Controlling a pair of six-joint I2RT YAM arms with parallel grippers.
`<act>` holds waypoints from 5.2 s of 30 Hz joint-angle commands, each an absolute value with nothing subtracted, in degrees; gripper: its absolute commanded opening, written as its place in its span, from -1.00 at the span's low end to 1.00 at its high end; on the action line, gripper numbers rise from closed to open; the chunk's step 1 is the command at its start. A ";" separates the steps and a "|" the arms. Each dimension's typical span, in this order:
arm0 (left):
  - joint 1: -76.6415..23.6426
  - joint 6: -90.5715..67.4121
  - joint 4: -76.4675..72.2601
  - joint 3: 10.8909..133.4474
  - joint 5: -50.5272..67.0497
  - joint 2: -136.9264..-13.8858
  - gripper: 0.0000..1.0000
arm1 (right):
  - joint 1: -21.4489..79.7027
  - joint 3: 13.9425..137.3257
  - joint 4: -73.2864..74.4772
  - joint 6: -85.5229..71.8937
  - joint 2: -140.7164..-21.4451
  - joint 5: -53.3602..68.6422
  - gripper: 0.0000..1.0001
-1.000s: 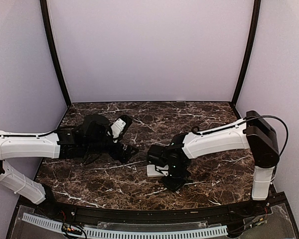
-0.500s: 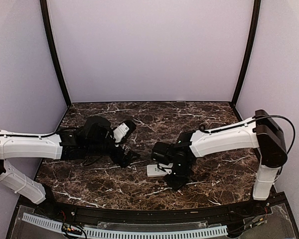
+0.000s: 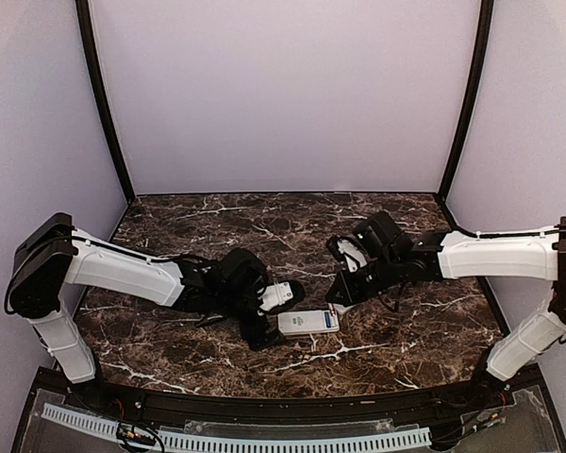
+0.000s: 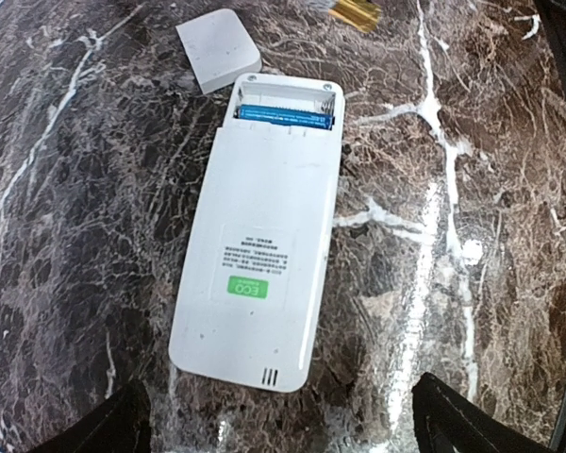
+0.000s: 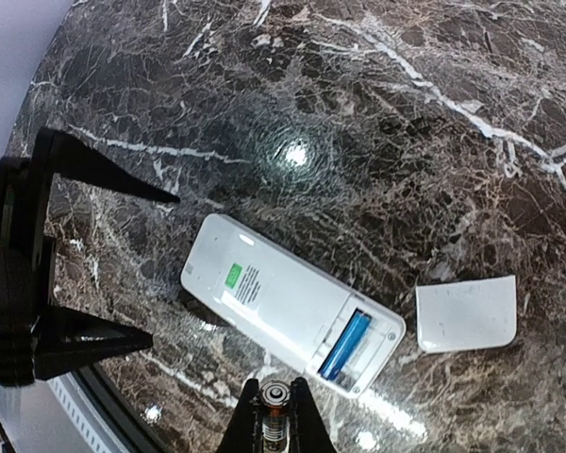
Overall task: Load the batteries into the remote control
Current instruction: Hold the remote control without the battery cover at the center of the board, then place the battery in the battery compartment, then load the battery into the battery compartment.
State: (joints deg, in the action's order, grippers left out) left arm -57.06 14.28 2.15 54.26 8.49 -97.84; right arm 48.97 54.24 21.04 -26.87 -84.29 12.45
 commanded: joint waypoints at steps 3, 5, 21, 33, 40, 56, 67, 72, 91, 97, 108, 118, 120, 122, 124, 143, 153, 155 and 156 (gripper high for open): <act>-57.00 19.27 5.68 58.94 9.09 -103.94 0.88 | 48.18 48.75 3.26 -25.61 -86.57 9.54 -1.00; -56.82 19.44 5.68 59.53 9.20 -105.24 0.88 | 47.72 46.53 -1.18 -25.73 -86.32 9.13 -1.00; -55.59 19.36 6.58 62.79 13.10 -110.90 0.51 | 45.09 40.98 -8.54 -25.38 -91.10 7.76 -1.00; -55.61 17.80 7.71 63.58 12.90 -111.71 0.29 | 45.09 33.63 -17.04 -30.77 -90.10 7.28 -1.00; -55.62 17.25 7.81 63.70 12.92 -112.33 0.22 | 45.18 33.14 -15.50 -29.76 -91.14 8.08 -1.00; -55.60 17.47 9.35 65.39 14.02 -114.16 -0.03 | 45.97 34.33 -5.80 -28.74 -90.22 10.63 -0.80; -55.63 18.88 8.97 65.16 14.83 -114.08 -0.01 | 45.28 44.67 7.39 -21.99 -86.70 10.26 -0.36; -55.56 19.27 8.80 65.06 15.13 -114.08 0.00 | 44.13 51.68 15.69 -22.45 -89.81 10.16 -0.72; -55.50 18.39 7.74 64.28 15.38 -114.08 -0.01 | 44.30 57.88 20.49 -22.16 -98.27 7.74 -0.75; -55.37 18.16 7.65 64.24 15.42 -114.08 -0.01 | 44.30 58.92 20.91 -21.12 -98.83 7.68 -0.70; -55.22 18.11 7.38 64.07 15.73 -114.08 -0.06 | 44.38 58.59 20.12 -20.79 -99.58 8.05 -0.86; -55.20 18.13 7.56 64.21 15.71 -114.24 -0.14 | 45.07 56.85 20.41 -20.95 -99.65 7.95 -1.00; -55.21 18.19 7.60 64.31 15.73 -114.26 -0.15 | 45.37 56.34 20.19 -21.21 -99.56 8.07 -1.00; -55.20 18.17 7.71 64.34 15.75 -114.33 -0.15 | 45.68 55.65 19.71 -21.68 -99.28 8.21 -1.00; -55.23 18.19 7.80 64.40 15.74 -114.39 -0.14 | 46.00 54.65 19.01 -22.19 -98.97 8.25 -1.00; -55.18 18.57 8.55 65.03 15.95 -114.62 -0.14 | 47.64 43.40 14.25 -27.67 -96.19 7.55 -1.00; -55.19 18.71 9.14 65.48 16.02 -114.79 -0.14 | 47.54 48.49 18.85 -24.30 -94.92 5.25 -1.00; -55.24 18.72 9.13 65.48 16.00 -114.79 -0.14 | 47.53 49.58 19.68 -23.56 -95.65 5.03 -1.00; -55.26 18.72 9.14 65.48 16.00 -114.79 -0.14 | 47.55 50.14 20.06 -23.37 -95.97 5.12 -1.00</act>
State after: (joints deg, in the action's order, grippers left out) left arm -55.24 19.29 4.67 65.89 15.62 -112.29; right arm 46.72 48.86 11.55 -25.32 -94.80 5.43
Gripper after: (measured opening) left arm 0.577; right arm 0.004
